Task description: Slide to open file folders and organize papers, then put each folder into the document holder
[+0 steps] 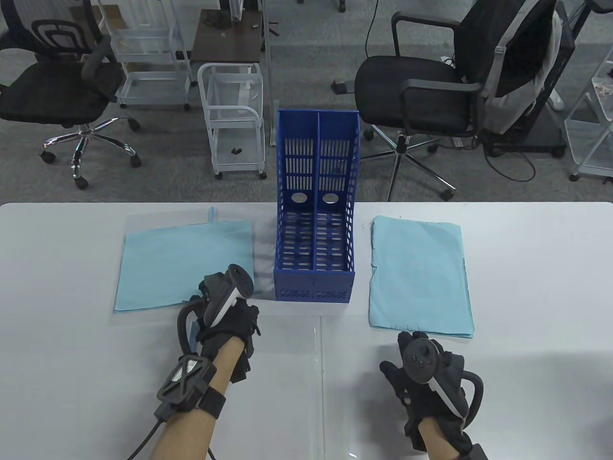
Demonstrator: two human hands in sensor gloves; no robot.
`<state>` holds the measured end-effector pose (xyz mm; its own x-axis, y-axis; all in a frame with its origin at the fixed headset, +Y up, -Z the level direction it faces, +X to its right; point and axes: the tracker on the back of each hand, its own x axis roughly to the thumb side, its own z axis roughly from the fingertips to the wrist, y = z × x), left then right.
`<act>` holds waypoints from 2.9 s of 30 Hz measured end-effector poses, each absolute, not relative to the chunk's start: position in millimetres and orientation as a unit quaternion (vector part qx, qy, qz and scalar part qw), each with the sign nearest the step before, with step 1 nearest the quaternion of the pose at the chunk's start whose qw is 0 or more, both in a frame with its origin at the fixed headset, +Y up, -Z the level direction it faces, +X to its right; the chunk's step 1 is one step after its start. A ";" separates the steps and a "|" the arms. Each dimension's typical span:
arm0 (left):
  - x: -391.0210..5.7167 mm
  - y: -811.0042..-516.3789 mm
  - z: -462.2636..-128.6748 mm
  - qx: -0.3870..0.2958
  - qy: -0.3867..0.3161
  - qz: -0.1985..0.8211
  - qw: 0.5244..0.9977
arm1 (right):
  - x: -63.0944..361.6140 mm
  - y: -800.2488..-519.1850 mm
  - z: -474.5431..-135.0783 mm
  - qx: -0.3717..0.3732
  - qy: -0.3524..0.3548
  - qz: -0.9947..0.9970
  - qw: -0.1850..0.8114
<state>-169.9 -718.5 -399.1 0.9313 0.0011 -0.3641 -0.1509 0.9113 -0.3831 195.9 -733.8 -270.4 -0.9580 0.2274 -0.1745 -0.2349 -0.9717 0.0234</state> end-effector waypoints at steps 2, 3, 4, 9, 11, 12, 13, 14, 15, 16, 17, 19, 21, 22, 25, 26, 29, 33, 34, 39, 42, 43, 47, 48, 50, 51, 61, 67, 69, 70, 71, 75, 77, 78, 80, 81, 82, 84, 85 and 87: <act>-166.4 -726.4 -414.0 -0.225 0.188 0.040 0.955 | 197.2 -734.8 -270.6 -0.085 0.021 0.988 0.125; -165.0 -730.9 -421.3 -0.227 0.196 0.042 0.953 | 198.3 -735.3 -270.4 -0.086 0.021 0.987 0.132; -164.3 -734.2 -426.1 -0.225 0.200 0.040 0.953 | 198.7 -735.5 -270.5 -0.086 0.022 0.987 0.135; -166.5 -750.1 -447.9 -0.214 0.212 0.019 0.953 | 200.6 -735.8 -269.5 -0.084 0.024 0.985 0.148; -168.5 -755.6 -451.9 -0.211 0.200 0.015 0.957 | 200.9 -736.3 -269.6 -0.084 0.023 0.985 0.150; -169.6 -756.8 -453.4 -0.220 0.196 0.014 0.956 | 201.1 -736.5 -269.6 -0.084 0.023 0.985 0.152; -170.9 -758.2 -454.8 -0.226 0.186 0.033 0.955 | 201.4 -737.1 -269.9 -0.083 0.027 0.984 0.155; -170.8 -758.6 -456.5 -0.230 0.186 0.038 0.954 | 201.7 -737.6 -270.2 -0.084 0.028 0.984 0.156; -170.5 -758.8 -457.4 -0.236 0.186 0.033 0.953 | 201.9 -738.0 -270.3 -0.085 0.029 0.984 0.156; -170.1 -758.4 -458.3 -0.238 0.182 0.026 0.954 | 202.4 -738.8 -270.6 -0.087 0.030 0.984 0.156; -169.4 -758.1 -459.2 -0.236 0.181 0.022 0.955 | 202.7 -739.3 -270.9 -0.088 0.031 0.984 0.155; -168.9 -757.2 -461.4 -0.232 0.179 0.010 0.956 | 203.4 -739.9 -271.3 -0.089 0.033 0.983 0.154; -167.5 -756.4 -463.7 -0.217 0.178 0.001 0.960 | 203.9 -739.8 -271.2 -0.091 0.033 0.983 0.155; -166.9 -756.1 -464.6 -0.213 0.177 -0.002 0.961 | 204.1 -739.7 -271.2 -0.092 0.032 0.983 0.155; -164.5 -756.2 -466.0 -0.191 0.173 -0.018 0.966 | 204.6 -739.9 -271.2 -0.093 0.033 0.983 0.155; -163.5 -756.5 -466.2 -0.183 0.169 -0.026 0.968 | 204.6 -740.2 -271.2 -0.093 0.033 0.983 0.155; -162.2 -756.5 -467.0 -0.166 0.161 -0.045 0.972 | 204.2 -739.9 -271.1 -0.093 0.036 0.983 0.154; -164.2 -756.0 -469.1 -0.142 0.157 -0.051 0.976 | 203.8 -739.9 -271.1 -0.092 0.037 0.983 0.154; -164.9 -756.0 -469.4 -0.138 0.157 -0.049 0.977 | 203.9 -739.8 -271.1 -0.092 0.037 0.983 0.154; -167.5 -754.2 -473.1 -0.146 0.164 -0.041 0.975 | 203.9 -740.2 -271.6 -0.092 0.038 0.983 0.155; -171.1 -752.9 -475.0 -0.156 0.169 -0.026 0.973 | 203.7 -740.2 -271.6 -0.092 0.039 0.983 0.155; -172.7 -752.6 -475.3 -0.156 0.170 -0.020 0.973 | 203.6 -740.3 -271.7 -0.091 0.039 0.983 0.155; -177.0 -752.0 -475.3 -0.155 0.171 -0.006 0.973 | 203.4 -740.6 -272.0 -0.090 0.040 0.983 0.156; -177.6 -752.3 -475.3 -0.151 0.170 -0.005 0.974 | 203.3 -740.7 -272.0 -0.090 0.040 0.983 0.156; -178.5 -753.4 -474.3 -0.128 0.168 -0.005 0.977 | 203.2 -740.9 -272.0 -0.090 0.041 0.983 0.156; -178.9 -754.2 -473.9 -0.117 0.165 -0.004 0.979 | 203.1 -740.9 -272.1 -0.090 0.042 0.983 0.156; -182.0 -751.4 -474.1 -0.088 0.179 0.010 0.980 | 202.7 -741.1 -272.3 -0.089 0.042 0.983 0.157; -185.4 -743.0 -473.0 -0.053 0.203 0.037 0.977 | 202.5 -741.7 -272.3 -0.089 0.041 0.983 0.157; -187.3 -736.9 -472.1 -0.042 0.210 0.039 0.976 | 202.6 -741.6 -272.2 -0.090 0.040 0.983 0.157; -189.5 -731.9 -470.6 -0.032 0.216 0.041 0.975 | 202.6 -741.4 -272.2 -0.090 0.040 0.983 0.158; -191.3 -728.1 -469.5 -0.024 0.218 0.045 0.975 | 202.6 -741.5 -272.2 -0.090 0.039 0.983 0.158; -205.3 -704.0 -461.4 0.011 0.223 0.081 0.971 | 201.7 -741.9 -272.0 -0.087 0.037 0.983 0.159; -213.0 -688.8 -455.3 0.028 0.223 0.088 0.970 | 201.1 -742.1 -271.9 -0.085 0.036 0.983 0.160; -216.1 -682.6 -452.8 0.033 0.223 0.091 0.970 | 200.9 -742.1 -271.9 -0.084 0.035 0.983 0.160; -227.4 -659.8 -441.5 0.056 0.221 0.115 0.967 | 200.2 -742.1 -271.5 -0.083 0.031 0.983 0.164; -231.5 -651.4 -436.9 0.063 0.220 0.127 0.965 | 199.9 -742.1 -271.2 -0.082 0.028 0.982 0.166; -236.1 -642.1 -431.4 0.071 0.215 0.142 0.964 | 199.2 -741.9 -270.7 -0.079 0.025 0.982 0.169; -246.6 -618.3 -415.6 0.098 0.200 0.178 0.958 | 198.0 -741.1 -269.9 -0.077 0.020 0.981 0.174; -251.1 -606.1 -406.9 0.109 0.190 0.190 0.957 | 196.9 -740.6 -269.5 -0.074 0.016 0.981 0.178; -256.4 -587.4 -391.9 0.130 0.167 0.213 0.954 | 194.5 -739.5 -268.4 -0.067 0.011 0.981 0.182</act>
<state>-256.4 -587.4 -391.9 0.8535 0.4496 -0.2636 -0.3627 0.8756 0.3189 194.5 -739.5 -268.4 -0.9244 0.3562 -0.1365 -0.3592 -0.9332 -0.0026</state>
